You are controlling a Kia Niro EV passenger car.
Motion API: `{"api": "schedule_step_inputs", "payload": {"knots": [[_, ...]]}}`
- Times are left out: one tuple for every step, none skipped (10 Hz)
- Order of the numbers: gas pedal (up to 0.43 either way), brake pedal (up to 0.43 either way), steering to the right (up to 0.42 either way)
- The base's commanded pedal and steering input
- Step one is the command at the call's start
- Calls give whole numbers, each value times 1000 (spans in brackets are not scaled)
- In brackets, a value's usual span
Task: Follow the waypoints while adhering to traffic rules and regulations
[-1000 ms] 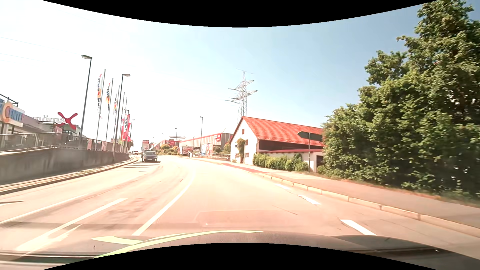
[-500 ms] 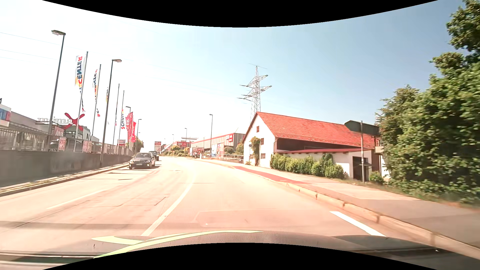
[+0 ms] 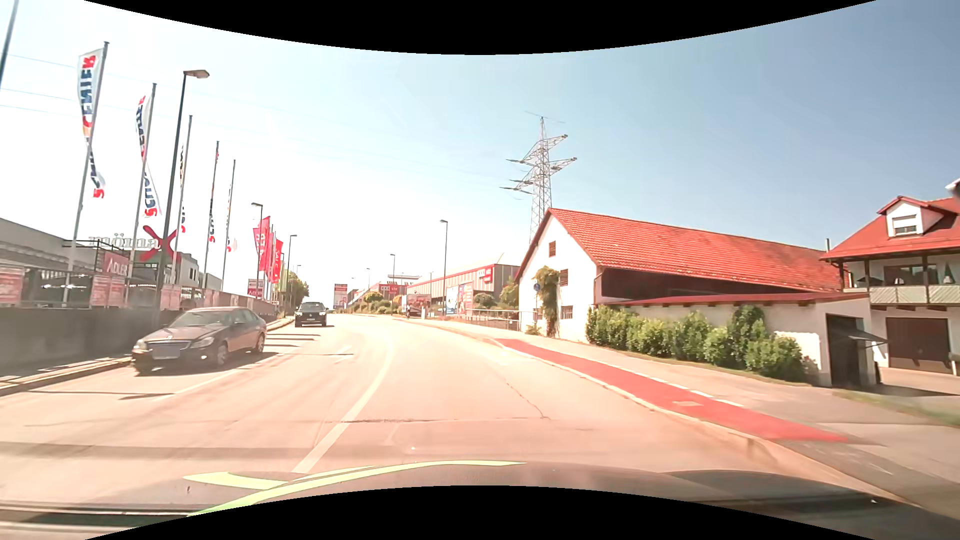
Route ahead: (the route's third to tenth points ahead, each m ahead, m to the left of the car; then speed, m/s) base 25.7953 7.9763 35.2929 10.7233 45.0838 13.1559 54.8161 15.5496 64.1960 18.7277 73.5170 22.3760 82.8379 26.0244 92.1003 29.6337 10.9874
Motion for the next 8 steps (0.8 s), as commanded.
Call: {"api": "schedule_step_inputs", "payload": {"knots": [[177, 0, -55], [177, 0, -55], [177, 0, -54], [177, 0, -55], [177, 0, -55], [177, 0, -55], [177, 0, -55], [177, 0, -55]]}}
